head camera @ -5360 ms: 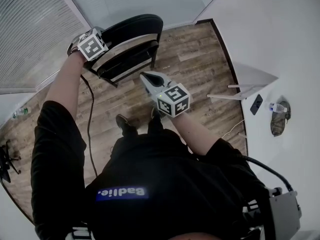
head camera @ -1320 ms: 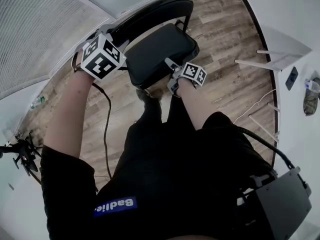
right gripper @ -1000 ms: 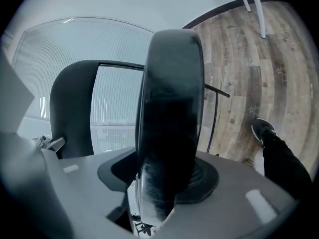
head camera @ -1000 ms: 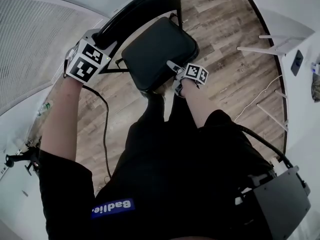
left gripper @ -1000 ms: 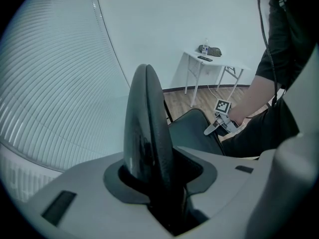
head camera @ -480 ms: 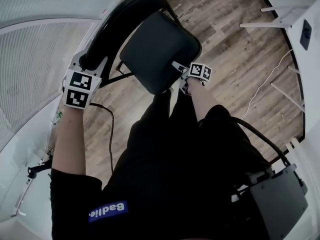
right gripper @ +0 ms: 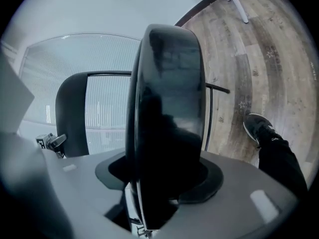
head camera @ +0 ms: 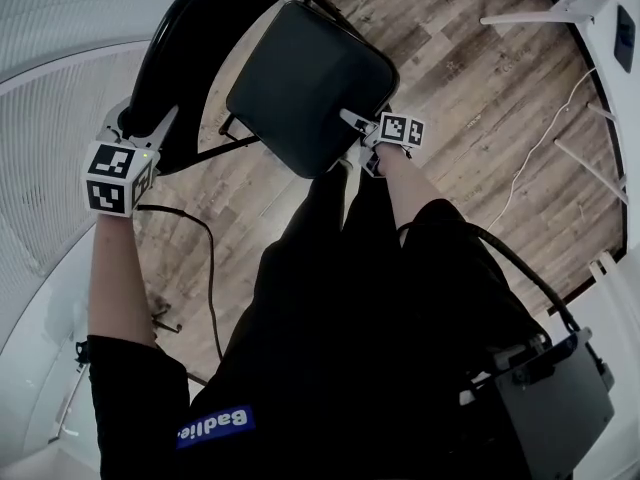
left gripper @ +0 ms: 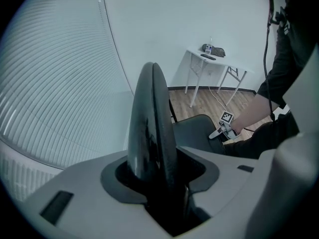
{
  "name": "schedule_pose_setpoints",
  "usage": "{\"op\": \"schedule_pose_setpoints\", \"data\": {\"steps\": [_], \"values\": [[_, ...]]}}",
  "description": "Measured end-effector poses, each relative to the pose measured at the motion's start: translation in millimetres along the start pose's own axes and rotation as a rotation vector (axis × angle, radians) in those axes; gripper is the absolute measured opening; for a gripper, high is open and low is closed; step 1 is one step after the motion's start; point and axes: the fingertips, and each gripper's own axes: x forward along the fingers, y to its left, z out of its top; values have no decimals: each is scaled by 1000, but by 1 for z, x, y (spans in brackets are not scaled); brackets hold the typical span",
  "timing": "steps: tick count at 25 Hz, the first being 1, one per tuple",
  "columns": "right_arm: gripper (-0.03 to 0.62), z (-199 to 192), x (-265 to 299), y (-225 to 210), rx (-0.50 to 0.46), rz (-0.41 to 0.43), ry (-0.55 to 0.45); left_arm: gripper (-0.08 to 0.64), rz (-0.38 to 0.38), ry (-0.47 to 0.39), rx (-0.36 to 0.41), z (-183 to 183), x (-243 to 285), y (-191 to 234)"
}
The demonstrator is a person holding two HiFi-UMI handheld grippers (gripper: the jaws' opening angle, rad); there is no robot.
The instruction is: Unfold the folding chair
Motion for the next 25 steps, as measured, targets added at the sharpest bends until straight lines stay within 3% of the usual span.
{"op": "schedule_pose_setpoints", "data": {"steps": [15, 25], "values": [[251, 1, 37, -35, 32, 36, -32, 190, -82, -23, 20, -12, 43, 63], [346, 8, 65, -84, 107, -60, -29, 190, -163, -29, -1, -24, 93, 94]]}}
